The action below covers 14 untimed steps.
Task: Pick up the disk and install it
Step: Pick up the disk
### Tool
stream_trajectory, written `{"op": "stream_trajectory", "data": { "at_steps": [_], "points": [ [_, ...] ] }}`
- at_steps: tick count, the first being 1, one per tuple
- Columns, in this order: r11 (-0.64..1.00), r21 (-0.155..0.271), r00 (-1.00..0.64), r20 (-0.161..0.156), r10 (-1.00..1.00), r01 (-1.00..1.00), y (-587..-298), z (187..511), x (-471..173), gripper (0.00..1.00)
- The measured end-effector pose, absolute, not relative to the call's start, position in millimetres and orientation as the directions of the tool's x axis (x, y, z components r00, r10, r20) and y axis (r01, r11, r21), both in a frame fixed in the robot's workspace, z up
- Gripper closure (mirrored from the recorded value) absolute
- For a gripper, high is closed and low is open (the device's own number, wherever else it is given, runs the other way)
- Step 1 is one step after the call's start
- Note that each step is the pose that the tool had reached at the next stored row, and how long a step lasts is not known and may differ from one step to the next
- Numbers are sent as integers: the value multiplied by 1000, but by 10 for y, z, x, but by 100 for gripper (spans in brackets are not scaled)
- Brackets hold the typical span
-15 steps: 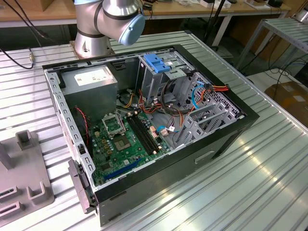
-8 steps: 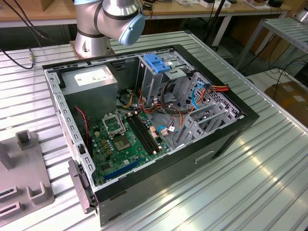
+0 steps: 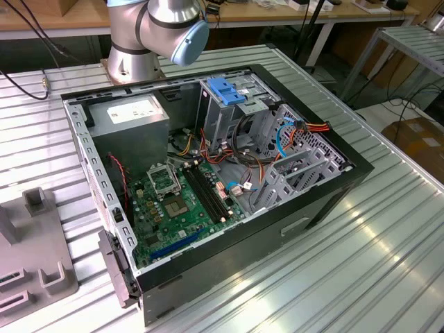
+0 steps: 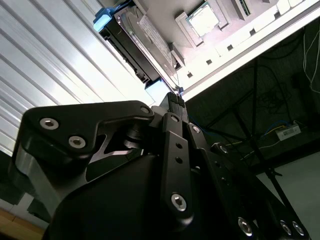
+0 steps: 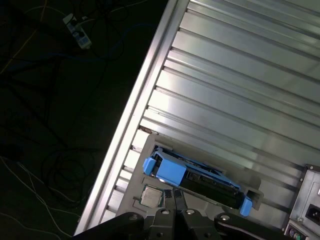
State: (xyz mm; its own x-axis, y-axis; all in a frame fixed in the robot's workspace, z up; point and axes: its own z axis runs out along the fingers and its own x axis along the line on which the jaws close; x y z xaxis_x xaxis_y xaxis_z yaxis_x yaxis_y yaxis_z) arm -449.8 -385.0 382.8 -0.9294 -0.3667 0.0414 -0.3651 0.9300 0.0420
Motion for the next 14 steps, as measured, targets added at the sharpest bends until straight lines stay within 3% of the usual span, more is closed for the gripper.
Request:
{"op": "stream_trajectory", "data": {
  "at_steps": [14],
  "points": [
    [921,42,-920,42,-390,-388,-3850,3829,-4498,90]
  ]
}}
